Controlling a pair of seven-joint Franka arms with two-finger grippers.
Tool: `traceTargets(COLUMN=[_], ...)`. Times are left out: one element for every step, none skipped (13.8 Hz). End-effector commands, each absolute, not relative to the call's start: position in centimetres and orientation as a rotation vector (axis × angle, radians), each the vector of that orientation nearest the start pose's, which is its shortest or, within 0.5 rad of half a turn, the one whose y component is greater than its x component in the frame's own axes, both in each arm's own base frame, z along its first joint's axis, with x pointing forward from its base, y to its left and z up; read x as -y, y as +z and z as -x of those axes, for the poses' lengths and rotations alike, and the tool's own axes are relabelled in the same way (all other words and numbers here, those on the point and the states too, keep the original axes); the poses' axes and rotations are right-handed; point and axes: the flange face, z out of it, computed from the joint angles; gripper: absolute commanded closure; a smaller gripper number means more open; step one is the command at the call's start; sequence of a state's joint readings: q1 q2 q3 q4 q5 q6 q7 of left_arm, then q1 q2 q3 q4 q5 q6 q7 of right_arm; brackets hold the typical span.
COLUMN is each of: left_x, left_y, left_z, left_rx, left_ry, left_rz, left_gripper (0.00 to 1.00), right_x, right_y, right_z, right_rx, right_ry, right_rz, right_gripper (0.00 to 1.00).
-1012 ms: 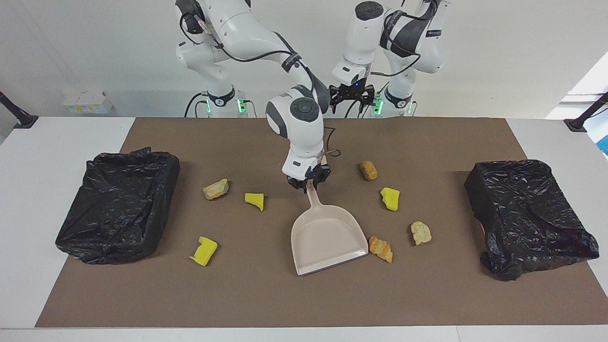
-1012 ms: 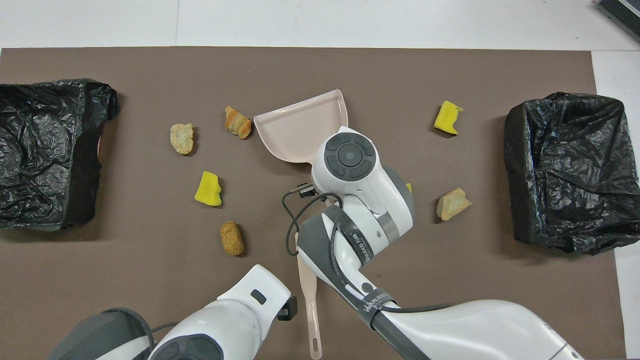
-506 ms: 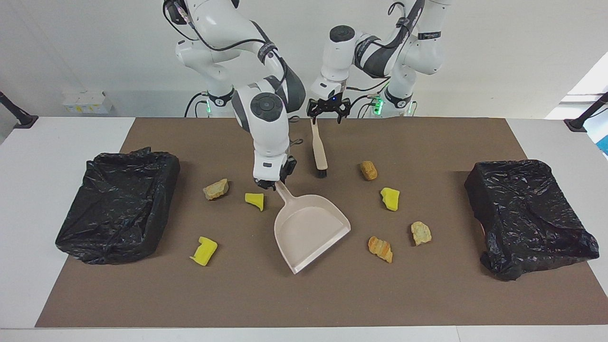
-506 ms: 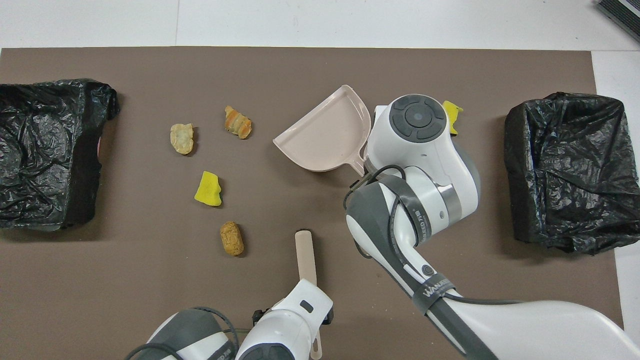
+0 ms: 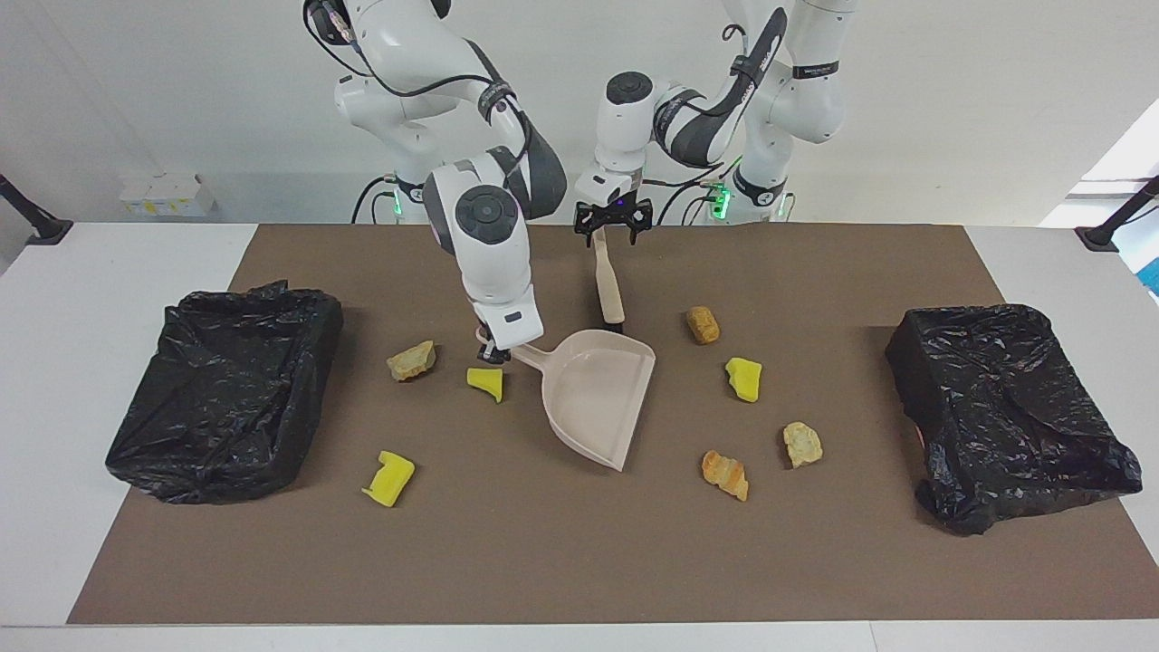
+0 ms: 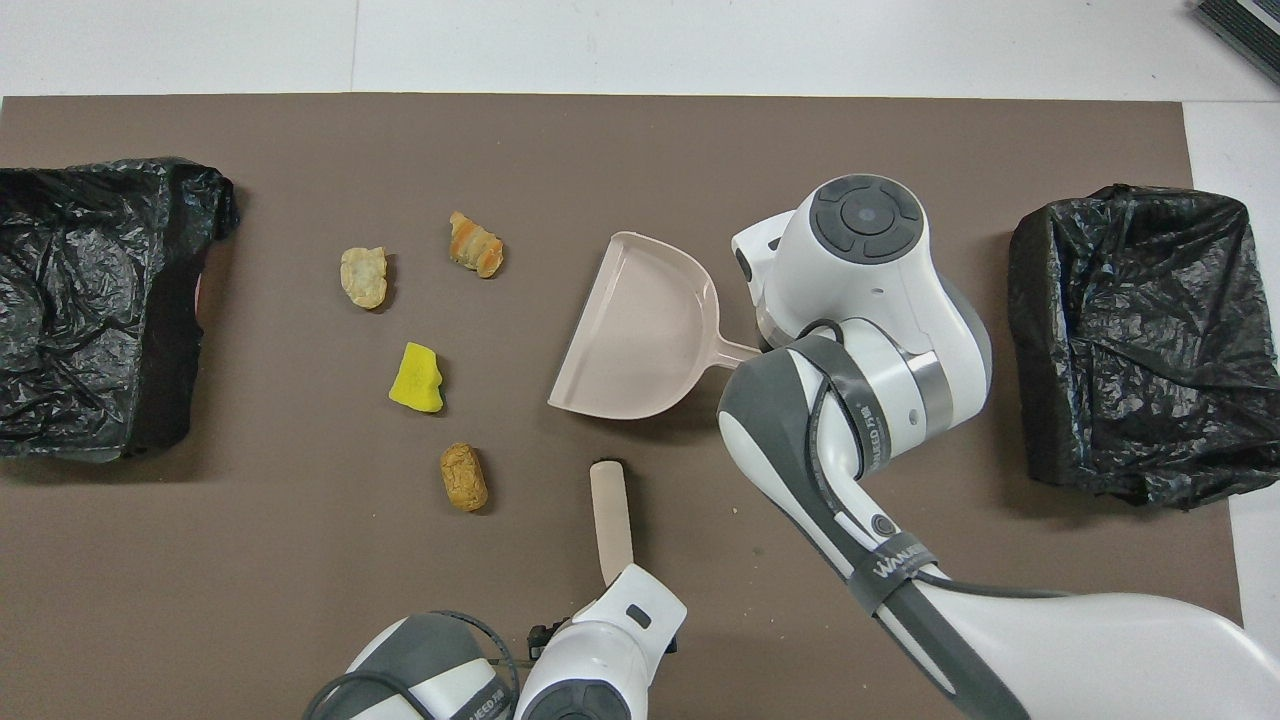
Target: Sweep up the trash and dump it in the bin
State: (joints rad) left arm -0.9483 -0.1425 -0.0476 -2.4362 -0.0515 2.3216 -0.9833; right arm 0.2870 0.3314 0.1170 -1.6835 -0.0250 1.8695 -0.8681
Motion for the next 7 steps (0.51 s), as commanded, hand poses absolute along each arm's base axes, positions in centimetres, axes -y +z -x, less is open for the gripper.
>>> traceTargets(left_x=[39.9,40.1,40.2,40.2,40.4,40.5,40.5], left_y=[35.7,35.4,35.4,35.2,35.1,35.1,35.1], left_z=[-24.3,-23.9,-23.7,-23.8,-23.4,-23.3,-23.3], left_rx=[0.019,0.008,0.008,0.019,0.008,0.006,0.006], left_ry=[0.046,0.060,0.068,0.084,0.094,0.098,0.098], left_rz=[3.180,3.178,3.181,3.183,3.183,3.184,3.184], left_gripper=[0.06,0.06,0.06,0.06,0.07,0.10,0.13], right_x=[-23.2,-23.2,-23.0,-22.9,-22.9,-22.7,-22.1], right_y=[40.5,40.5,40.3,40.2,40.3,40.5,40.8], right_z=[-57.9,-57.7,-57.7,-57.6,-57.7,-57.8,-58.0], right_rx=[2.008,2.022,2.049,2.088,2.108,2.101,2.072], right_ry=[0.247,0.265,0.277,0.283,0.281,0.274,0.257], right_rz=[2.368,2.360,2.346,2.311,2.291,2.294,2.306], right_gripper=[1.00,1.00,1.00,1.00,1.00,1.00,1.00])
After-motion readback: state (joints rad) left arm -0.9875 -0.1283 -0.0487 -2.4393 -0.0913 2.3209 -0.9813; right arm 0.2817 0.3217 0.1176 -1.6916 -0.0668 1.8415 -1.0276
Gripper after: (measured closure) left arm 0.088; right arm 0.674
